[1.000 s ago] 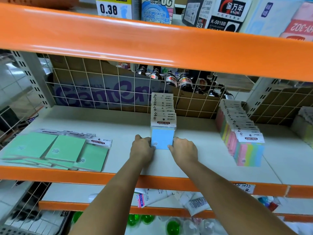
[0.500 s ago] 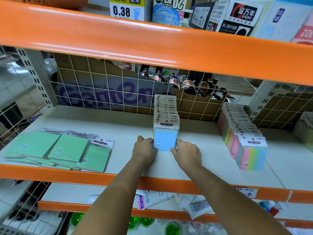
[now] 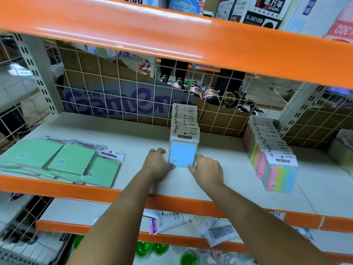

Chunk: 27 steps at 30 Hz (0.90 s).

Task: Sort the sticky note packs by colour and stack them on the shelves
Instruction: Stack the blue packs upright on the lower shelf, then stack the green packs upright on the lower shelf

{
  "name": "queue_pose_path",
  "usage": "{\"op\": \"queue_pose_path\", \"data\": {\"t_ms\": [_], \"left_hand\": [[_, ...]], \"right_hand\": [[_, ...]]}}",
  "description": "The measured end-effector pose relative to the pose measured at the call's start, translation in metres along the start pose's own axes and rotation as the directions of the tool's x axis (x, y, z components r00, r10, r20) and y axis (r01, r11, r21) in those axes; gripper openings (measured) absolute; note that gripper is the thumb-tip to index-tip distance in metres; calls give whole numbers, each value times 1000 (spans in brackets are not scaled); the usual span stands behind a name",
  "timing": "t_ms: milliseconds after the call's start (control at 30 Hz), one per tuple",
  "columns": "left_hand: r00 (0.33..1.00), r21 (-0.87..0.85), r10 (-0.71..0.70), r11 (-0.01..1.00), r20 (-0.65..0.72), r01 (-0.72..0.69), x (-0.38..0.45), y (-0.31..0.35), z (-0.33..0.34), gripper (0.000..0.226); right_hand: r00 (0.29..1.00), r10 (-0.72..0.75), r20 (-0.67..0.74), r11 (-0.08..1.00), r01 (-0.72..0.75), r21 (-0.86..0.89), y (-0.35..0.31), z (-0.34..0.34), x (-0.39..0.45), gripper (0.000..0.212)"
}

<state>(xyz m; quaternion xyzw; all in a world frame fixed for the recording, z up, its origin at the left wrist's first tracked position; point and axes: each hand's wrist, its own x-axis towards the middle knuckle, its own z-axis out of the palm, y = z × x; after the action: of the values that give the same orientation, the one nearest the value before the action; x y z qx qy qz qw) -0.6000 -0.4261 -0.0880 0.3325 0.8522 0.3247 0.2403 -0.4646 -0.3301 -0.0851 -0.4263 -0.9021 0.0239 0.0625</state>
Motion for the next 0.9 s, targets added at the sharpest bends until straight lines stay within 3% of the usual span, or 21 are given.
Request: {"op": "queue_pose_path", "data": {"t_ms": [433,700,900], "left_hand": [[1000,-23,10,1000,-8,-10,-2,-4,3,74],[998,-29,53,998,43,-51,-18,-1,-2,75],[970,-144,132,984,206,-103,-44,6,-24,78]], "right_hand": [[1000,-30,-9,999,29,-25,-2,-3,-6,43],[996,87,-18,995,-86,55,-10,3,-16,51],[985,167,54,976,-173,130,-20,0,-25,56]]}}
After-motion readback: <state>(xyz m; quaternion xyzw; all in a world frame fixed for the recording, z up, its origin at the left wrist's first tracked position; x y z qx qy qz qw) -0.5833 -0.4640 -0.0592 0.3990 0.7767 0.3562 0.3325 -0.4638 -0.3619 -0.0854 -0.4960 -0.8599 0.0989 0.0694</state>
